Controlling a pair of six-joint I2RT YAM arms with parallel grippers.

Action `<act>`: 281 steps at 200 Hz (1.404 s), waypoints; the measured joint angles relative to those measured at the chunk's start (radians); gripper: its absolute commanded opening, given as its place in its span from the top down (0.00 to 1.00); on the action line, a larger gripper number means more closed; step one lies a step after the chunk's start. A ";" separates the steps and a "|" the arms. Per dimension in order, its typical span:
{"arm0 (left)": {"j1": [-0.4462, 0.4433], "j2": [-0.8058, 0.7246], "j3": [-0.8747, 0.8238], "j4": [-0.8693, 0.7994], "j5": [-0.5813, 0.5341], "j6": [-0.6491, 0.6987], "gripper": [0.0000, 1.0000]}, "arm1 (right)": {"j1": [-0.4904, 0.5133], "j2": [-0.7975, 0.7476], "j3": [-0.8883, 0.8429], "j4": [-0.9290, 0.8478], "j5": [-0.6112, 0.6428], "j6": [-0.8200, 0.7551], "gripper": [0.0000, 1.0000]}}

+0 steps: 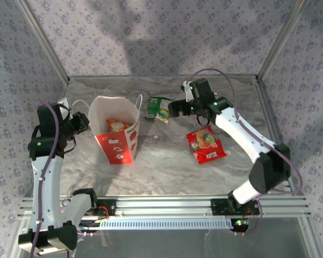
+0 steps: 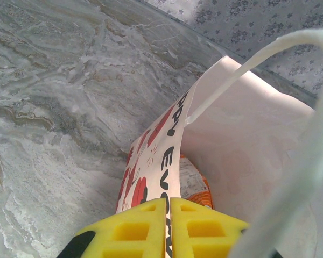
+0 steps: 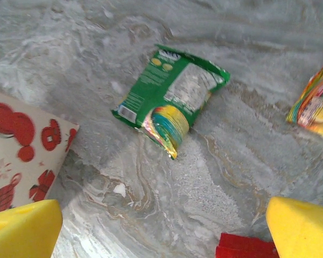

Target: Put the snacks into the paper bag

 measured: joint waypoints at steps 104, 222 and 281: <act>0.000 0.012 0.000 0.001 -0.015 0.000 0.90 | -0.039 0.278 0.131 -0.023 -0.127 0.095 0.03; 0.000 0.025 0.000 0.001 -0.015 0.000 0.90 | -0.031 0.652 0.548 -0.129 -0.162 0.124 0.15; 0.000 0.039 0.000 0.002 -0.015 0.000 0.90 | -0.030 0.722 0.623 -0.185 -0.157 0.132 0.16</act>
